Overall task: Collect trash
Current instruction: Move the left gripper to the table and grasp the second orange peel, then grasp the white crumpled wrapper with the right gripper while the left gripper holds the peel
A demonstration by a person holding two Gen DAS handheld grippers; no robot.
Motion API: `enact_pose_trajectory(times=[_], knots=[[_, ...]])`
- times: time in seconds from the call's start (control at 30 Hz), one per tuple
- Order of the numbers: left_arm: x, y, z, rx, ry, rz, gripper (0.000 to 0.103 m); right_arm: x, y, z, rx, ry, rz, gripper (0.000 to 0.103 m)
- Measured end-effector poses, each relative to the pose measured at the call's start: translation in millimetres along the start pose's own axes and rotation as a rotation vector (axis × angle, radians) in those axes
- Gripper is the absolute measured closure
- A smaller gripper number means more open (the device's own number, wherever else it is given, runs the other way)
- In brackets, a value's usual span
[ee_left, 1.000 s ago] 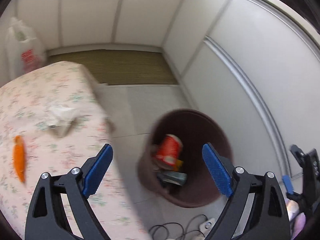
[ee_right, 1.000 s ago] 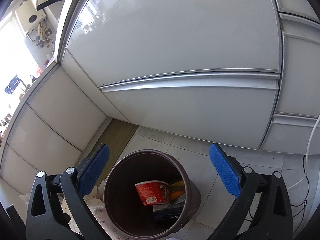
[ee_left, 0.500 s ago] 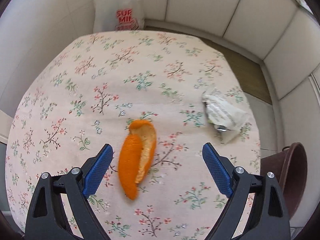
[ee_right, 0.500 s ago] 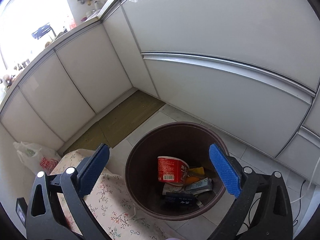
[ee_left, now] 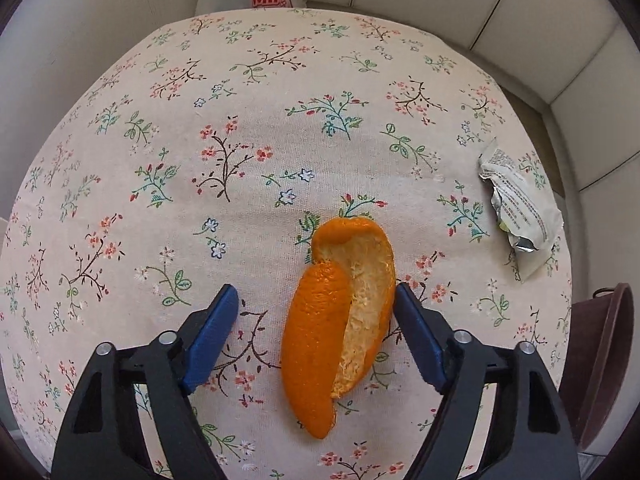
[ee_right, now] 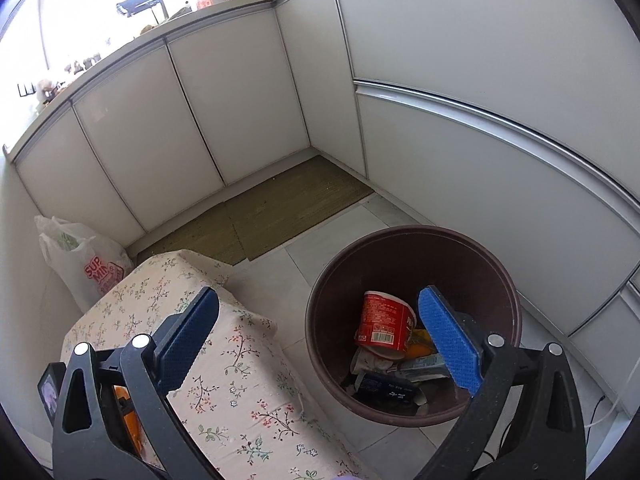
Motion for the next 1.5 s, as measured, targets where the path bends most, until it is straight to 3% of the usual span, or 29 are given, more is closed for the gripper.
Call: enact_pose_trajectory(times=[0.13, 0.27, 0.47, 0.7, 0.8, 0.87, 1.0, 1.13, 1.3, 1.4, 1.47, 1.5], knots=[[2, -5, 7, -0.016, 0.086, 0.010, 0.066, 3, 3, -12, -0.007, -0.026, -0.006, 0.007], [8, -12, 2, 0.024, 0.089, -0.005, 0.076, 6, 6, -24, -0.013, -0.046, -0.013, 0.007], [19, -36, -17, 0.141, 0.044, 0.000, 0.080, 17, 12, -57, -0.044, -0.109, -0.038, 0.007], [33, -108, -79, 0.353, -0.096, 0.110, 0.080, 53, 36, -120, -0.100, -0.340, -0.130, 0.007], [27, -126, -105, 0.383, -0.145, 0.183, 0.080, 79, 55, -149, -0.171, -0.395, -0.219, 0.007], [24, -128, -120, 0.373, -0.171, 0.201, 0.080, 91, 70, -166, -0.261, -0.365, -0.302, 0.007], [10, -129, -126, 0.463, -0.217, 0.166, 0.080, 92, 101, -187, -0.393, -0.214, -0.408, 0.007], [1, -142, -116, 0.536, -0.216, 0.179, 0.080, 89, 135, -191, -0.424, -0.082, -0.464, 0.007], [-2, -164, -106, 0.559, -0.153, 0.219, 0.080, 94, 162, -191, -0.444, 0.028, -0.496, 0.008], [-1, -171, -109, 0.571, -0.145, 0.232, 0.080, 99, 170, -196, -0.473, 0.051, -0.511, 0.018], [-1, -173, -110, 0.579, -0.148, 0.233, 0.080, 103, 173, -199, -0.495, 0.059, -0.524, 0.032], [-2, -172, -111, 0.581, -0.149, 0.231, 0.079, 104, 177, -201, -0.496, 0.064, -0.530, 0.035]])
Point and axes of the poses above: each gripper's, at about its wrist camera, not at the fingertips, and y roughly the way its jaws point, z to its right, x to its underside, the point moved 7 cm from there along y, roughly the way its jaws point, and after that the axes turned 3 degrees about -y, right-handed, at the moved point
